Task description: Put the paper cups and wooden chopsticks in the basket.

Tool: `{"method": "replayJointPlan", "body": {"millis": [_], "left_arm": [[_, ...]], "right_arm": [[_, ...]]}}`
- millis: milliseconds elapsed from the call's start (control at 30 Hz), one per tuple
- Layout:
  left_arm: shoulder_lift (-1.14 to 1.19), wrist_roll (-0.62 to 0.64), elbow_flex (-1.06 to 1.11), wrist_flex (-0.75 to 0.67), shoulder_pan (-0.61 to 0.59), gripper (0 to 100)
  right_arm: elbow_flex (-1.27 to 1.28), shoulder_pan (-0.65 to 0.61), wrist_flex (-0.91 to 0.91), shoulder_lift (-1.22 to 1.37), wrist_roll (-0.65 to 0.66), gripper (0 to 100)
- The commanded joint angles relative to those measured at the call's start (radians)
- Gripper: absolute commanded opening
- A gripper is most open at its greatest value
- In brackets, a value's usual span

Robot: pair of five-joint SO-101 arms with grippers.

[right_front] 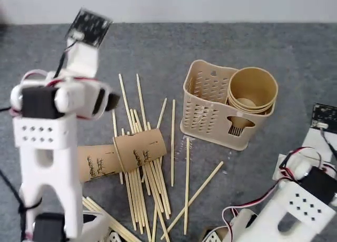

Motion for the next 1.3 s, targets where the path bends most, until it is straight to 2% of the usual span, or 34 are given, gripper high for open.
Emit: {"method": "replayJointPlan", "body": {"millis": [0,233,400,533,700,867,1100,1267], "left_arm": [[-0.068,-0.035,0.113,0.018,-0.028,23],[-0.021,-0.04,0.302,0.018,-0.04,23],[-0.017,-0.044,0.344,0.018,-0.046,23],[-0.017,-0.161,0.344,0.018,-0.13,23],[-0.009,-0.353,0.346,0.018,-0.322,23],[-0.009,-0.428,0.354,0.02,-0.462,23],[-0.009,-0.497,0.559,0.018,-0.482,23],[-0.009,-0.499,0.596,0.017,-0.48,23]], "right_arm": [[-0.014,-0.015,0.005,-0.019,0.009,20.0],[-0.014,-0.015,0.005,-0.019,0.009,20.0],[-0.014,-0.015,0.005,-0.019,0.009,20.0],[-0.012,-0.015,0.005,-0.019,0.009,20.0],[-0.011,-0.015,0.005,-0.019,0.009,20.0],[-0.011,-0.016,0.005,-0.019,0.009,20.0],[-0.009,-0.016,0.005,-0.019,0.009,20.0],[-0.008,-0.016,0.005,-0.019,0.009,19.9]]}}
